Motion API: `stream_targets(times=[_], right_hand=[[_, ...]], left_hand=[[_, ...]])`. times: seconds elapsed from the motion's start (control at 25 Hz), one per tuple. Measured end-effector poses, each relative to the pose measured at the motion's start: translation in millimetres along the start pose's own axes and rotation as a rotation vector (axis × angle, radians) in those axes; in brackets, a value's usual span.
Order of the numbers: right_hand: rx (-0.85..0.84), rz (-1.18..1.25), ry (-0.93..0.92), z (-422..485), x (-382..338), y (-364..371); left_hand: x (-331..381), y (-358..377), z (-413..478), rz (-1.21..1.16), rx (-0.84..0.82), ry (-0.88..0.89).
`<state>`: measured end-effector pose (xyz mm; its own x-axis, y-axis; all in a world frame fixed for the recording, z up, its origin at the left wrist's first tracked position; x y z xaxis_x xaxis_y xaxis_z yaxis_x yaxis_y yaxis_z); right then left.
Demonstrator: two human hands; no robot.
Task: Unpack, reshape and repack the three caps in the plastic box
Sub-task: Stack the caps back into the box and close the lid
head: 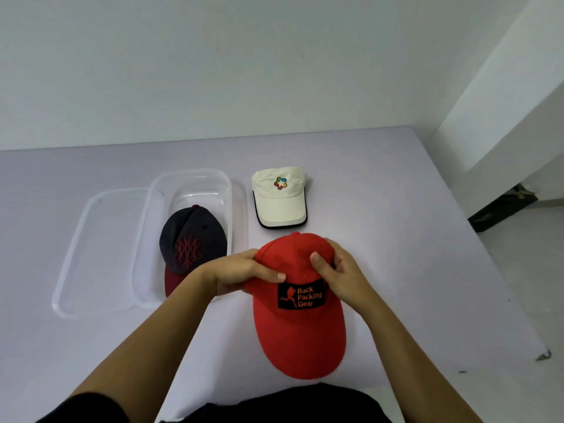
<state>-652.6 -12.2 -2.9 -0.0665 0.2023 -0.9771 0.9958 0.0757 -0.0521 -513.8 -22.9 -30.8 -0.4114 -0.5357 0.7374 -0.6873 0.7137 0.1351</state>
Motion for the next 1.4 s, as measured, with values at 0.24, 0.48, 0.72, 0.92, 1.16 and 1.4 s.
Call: stream_targets(times=[0.24,0.48,0.72,0.92,1.16,1.4], right_hand=[[0.093,-0.095,-0.174,7.0,-60.4,58.5],[0.084,-0.130,-0.301,23.0,-112.6,127.1],[0.079,-0.120,-0.343,33.9,-120.8,160.5],[0.029,-0.081,-0.292,54.2,-107.1,160.9],[-0.074,-0.403,0.093,113.1,-34.6,150.4],[-0.330,-0.644,0.233,156.1,6.1,194.1]], left_hand=[[36.2,-45.4,-68.7,0.139,0.050,0.201],[46.2,-112.5,-125.0,0.064,0.184,0.353],[51.0,-135.3,-147.5,0.049,0.202,0.447],[52.9,-162.3,-142.0,0.084,0.208,0.432],[86.9,-256.5,-170.9,0.100,0.457,0.488],[130.2,-300.8,-170.6,0.258,0.581,0.507]])
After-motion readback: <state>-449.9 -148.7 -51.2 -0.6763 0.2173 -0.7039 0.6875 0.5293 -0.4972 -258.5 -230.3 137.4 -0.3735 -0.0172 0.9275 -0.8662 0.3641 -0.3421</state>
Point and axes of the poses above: each hand's wrist, its own z-axis towards the middle knuckle, its own y-axis out of the palm, x = y × z, the point moved 10 cm from there along z, towards the middle knuckle, and after that the axes turned 1 degree about z, right-handed, at the moved point
